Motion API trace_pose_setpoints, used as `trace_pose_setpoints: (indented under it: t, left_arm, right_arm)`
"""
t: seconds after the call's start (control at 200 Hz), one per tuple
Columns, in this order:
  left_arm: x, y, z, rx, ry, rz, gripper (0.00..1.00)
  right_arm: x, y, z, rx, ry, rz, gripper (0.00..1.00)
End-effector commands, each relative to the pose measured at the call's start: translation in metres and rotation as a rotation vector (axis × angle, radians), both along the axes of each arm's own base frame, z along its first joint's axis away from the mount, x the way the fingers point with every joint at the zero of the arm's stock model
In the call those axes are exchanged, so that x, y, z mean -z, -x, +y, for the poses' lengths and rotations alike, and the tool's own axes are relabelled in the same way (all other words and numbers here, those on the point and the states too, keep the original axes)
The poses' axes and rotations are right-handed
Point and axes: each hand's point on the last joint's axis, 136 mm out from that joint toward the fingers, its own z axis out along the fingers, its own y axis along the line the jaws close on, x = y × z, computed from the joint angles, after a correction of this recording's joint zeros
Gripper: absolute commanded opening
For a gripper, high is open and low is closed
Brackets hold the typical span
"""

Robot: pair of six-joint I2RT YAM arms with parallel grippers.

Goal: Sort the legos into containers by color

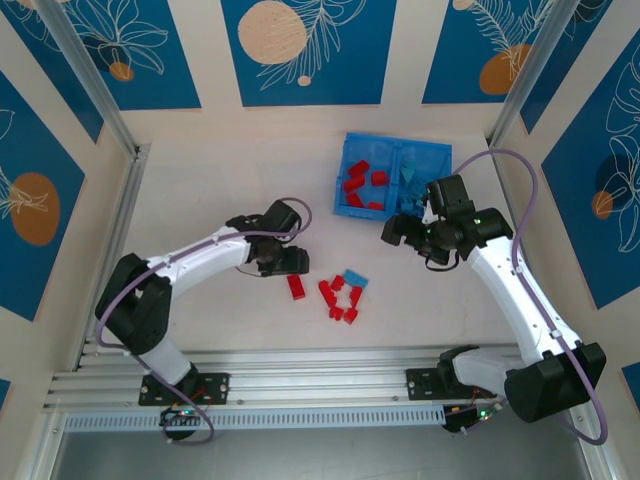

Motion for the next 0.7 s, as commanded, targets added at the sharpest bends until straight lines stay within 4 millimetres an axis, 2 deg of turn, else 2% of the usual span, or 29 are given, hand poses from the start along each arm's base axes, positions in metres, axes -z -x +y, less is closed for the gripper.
trace_pose_setpoints:
  t: [0.0,0.095,0.225,0.305,0.43,0.545,0.695]
  left_arm:
    - [0.013,0.015,0.0,-0.089,-0.018,0.073,0.71]
    - [0.025,0.018,-0.001,-0.101,-0.048,0.101,0.79]
    - [0.043,0.02,0.003,-0.106,-0.098,0.13,0.8]
    - [0.05,0.017,0.01,-0.117,-0.142,0.122,0.74]
    - [0.059,0.014,0.007,-0.103,-0.165,0.132,0.63]
    - [0.068,0.017,0.009,-0.093,-0.186,0.157,0.51]
    - [0.071,0.018,0.011,-0.088,-0.196,0.163,0.38]
  right_arm:
    - [-0.002,0.004,-0.002,-0.009,0.007,-0.007,0.92]
    - [-0.004,0.003,0.001,-0.018,-0.001,-0.012,0.92]
    - [-0.007,0.003,0.012,-0.078,-0.045,-0.032,0.93]
    - [-0.01,0.003,0.022,-0.132,-0.092,-0.048,0.94]
    - [-0.02,0.006,0.04,-0.215,-0.176,-0.076,0.94]
    - [-0.031,0.015,0.062,-0.359,-0.264,-0.133,0.94]
    - [-0.024,0.033,0.078,-0.479,-0.295,-0.12,0.93]
